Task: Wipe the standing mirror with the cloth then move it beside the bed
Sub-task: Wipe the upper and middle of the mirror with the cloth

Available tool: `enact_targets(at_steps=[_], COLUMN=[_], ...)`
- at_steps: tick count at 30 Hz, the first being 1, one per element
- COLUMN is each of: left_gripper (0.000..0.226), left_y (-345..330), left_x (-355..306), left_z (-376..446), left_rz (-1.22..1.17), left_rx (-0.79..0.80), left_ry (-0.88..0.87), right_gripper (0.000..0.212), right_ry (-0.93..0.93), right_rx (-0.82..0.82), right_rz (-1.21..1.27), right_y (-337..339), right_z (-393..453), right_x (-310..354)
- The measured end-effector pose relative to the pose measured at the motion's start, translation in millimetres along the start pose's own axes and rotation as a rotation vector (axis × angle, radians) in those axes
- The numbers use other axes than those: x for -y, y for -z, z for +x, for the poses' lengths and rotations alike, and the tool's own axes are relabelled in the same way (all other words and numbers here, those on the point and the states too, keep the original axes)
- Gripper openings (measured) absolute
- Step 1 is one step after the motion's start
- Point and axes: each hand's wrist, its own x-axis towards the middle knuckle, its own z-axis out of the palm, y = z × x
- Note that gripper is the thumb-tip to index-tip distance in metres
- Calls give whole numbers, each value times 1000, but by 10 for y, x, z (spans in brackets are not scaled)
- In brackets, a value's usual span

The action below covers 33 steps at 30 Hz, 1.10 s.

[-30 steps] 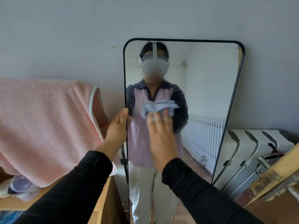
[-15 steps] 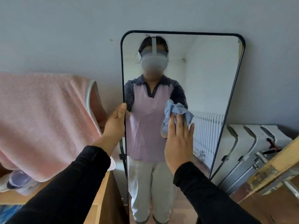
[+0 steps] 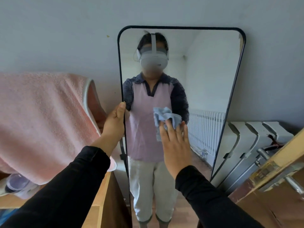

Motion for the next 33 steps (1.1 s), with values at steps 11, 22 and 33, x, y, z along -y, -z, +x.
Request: enact_targets(at_steps=[11, 22, 33], left_gripper=[46, 16, 19], left_y=[94, 162, 197], left_x=[-27, 286, 359], left_z=[-67, -420, -415], left_rz=[225, 384, 432], left_rx=[25, 130, 209], left_ry=[-38, -79, -91], right_gripper=[81, 63, 53], right_ry=[215, 19, 65], right_rx=[72, -127, -114], right_rz=[37, 153, 83], right_y=[-36, -23, -179], right_z=[34, -31, -179], right_x=[548, 286, 36])
